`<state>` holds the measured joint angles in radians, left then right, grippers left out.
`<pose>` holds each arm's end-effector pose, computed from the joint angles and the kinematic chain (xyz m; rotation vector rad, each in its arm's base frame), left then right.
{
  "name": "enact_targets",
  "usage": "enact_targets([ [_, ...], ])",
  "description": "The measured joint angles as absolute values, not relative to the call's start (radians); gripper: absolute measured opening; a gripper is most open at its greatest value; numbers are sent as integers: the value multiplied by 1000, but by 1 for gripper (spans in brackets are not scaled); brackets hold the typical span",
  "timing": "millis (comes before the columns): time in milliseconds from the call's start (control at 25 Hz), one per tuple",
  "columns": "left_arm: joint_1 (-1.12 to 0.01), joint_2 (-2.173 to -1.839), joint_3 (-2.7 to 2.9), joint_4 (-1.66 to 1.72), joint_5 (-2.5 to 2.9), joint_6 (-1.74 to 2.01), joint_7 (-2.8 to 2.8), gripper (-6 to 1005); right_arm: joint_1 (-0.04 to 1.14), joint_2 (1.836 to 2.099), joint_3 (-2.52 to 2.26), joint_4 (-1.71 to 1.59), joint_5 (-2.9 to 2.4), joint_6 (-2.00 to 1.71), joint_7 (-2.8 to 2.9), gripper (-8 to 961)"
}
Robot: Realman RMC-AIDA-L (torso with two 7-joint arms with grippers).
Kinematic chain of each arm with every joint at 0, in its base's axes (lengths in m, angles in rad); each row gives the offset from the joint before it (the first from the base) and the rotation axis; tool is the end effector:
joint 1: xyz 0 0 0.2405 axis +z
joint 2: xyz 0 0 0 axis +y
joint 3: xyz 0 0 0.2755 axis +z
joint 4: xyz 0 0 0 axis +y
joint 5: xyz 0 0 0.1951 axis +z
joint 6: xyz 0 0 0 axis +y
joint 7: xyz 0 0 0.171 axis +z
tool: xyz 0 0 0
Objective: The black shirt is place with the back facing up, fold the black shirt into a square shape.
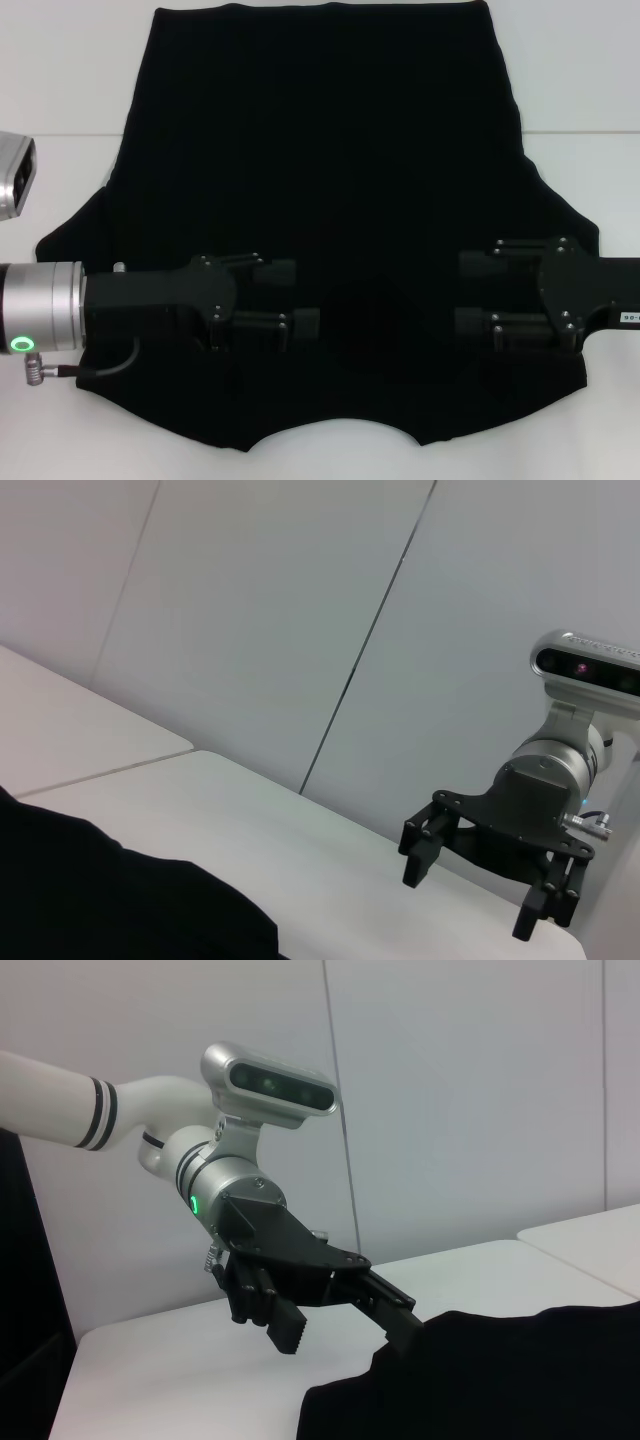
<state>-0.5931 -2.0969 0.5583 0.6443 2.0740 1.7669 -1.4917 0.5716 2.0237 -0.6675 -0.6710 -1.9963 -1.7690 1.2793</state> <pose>-0.2249 0.3227 -0.0307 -2.8432 -0.7303 -0.9137 0.2347 0.3276 -0.0066 -2.8711 0.3279 0.7937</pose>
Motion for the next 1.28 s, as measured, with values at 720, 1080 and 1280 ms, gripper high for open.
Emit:
enact_targets([
  [720, -595, -2097, 558, 644, 2069, 1764, -1497, 890, 567, 2033, -663, -664, -1997, -1761, 1272, 703],
  [1080, -589, -2091, 491, 646, 2065, 1722, -1541, 891, 578, 2030, -670, -664, -1997, -1761, 1272, 704],
  [1280, -569, -2085, 436, 687, 2069, 1705, -1587, 890, 584, 2037, -666, -663, -1993, -1760, 1272, 703],
])
